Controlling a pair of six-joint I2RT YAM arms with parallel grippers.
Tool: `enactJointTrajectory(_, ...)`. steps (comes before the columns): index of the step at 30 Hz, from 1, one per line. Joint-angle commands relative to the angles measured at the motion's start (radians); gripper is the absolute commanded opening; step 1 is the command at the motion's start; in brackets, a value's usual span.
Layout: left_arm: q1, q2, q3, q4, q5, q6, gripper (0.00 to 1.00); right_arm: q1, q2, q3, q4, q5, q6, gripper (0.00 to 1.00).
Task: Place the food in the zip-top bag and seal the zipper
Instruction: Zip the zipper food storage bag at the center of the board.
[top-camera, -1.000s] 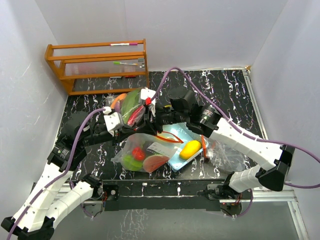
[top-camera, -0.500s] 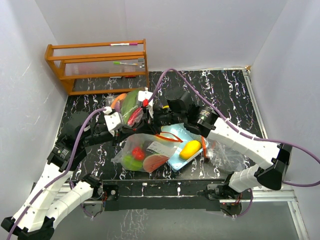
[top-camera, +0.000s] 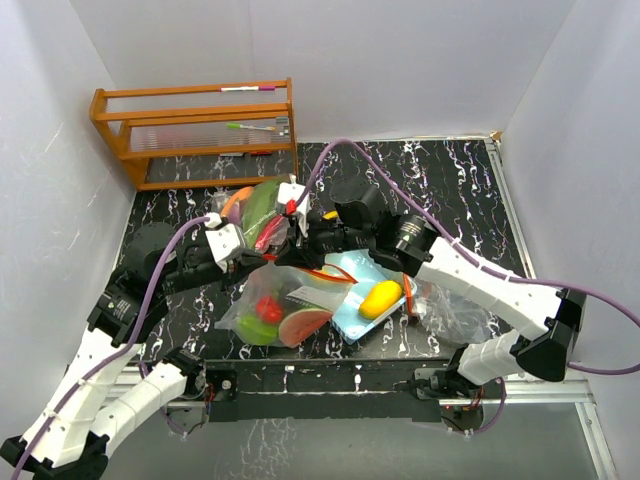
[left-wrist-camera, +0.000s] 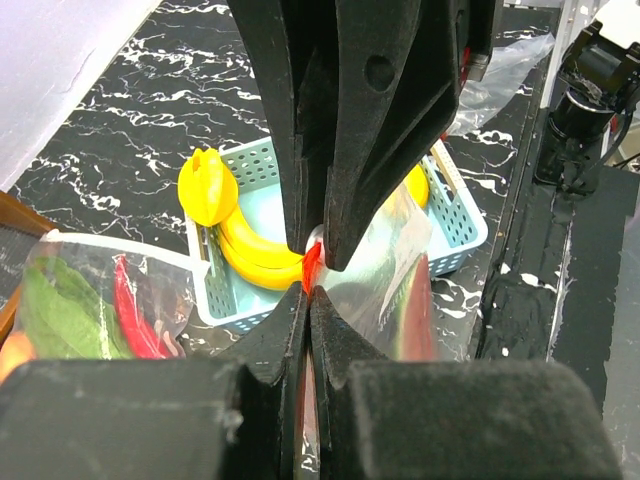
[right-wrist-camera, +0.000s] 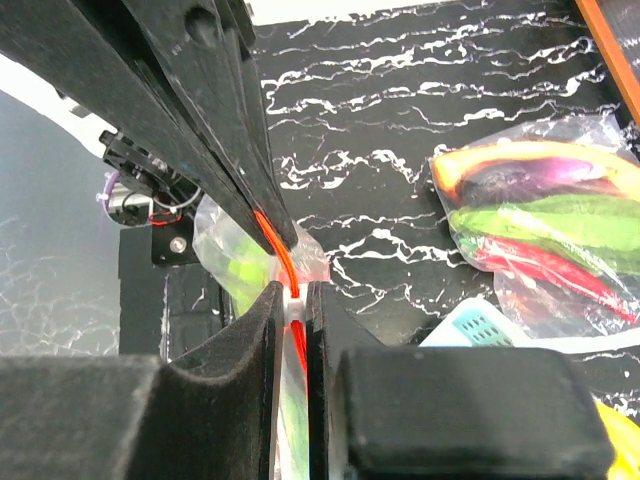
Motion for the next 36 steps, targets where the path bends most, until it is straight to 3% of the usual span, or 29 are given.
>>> enactJointTrajectory(1,0.002,-0.029,0.072,0.034,-0.004,0.018,0.00,-0.009,-0.042,-0.039,-0.068,0.083,-0.023,0.08)
enactJointTrajectory(36,0.001,-0.057,0.094,0.261,-0.527,-0.012,0.00,-0.022,-0.318,-0.420,0.001,0.171,0.151,0.08)
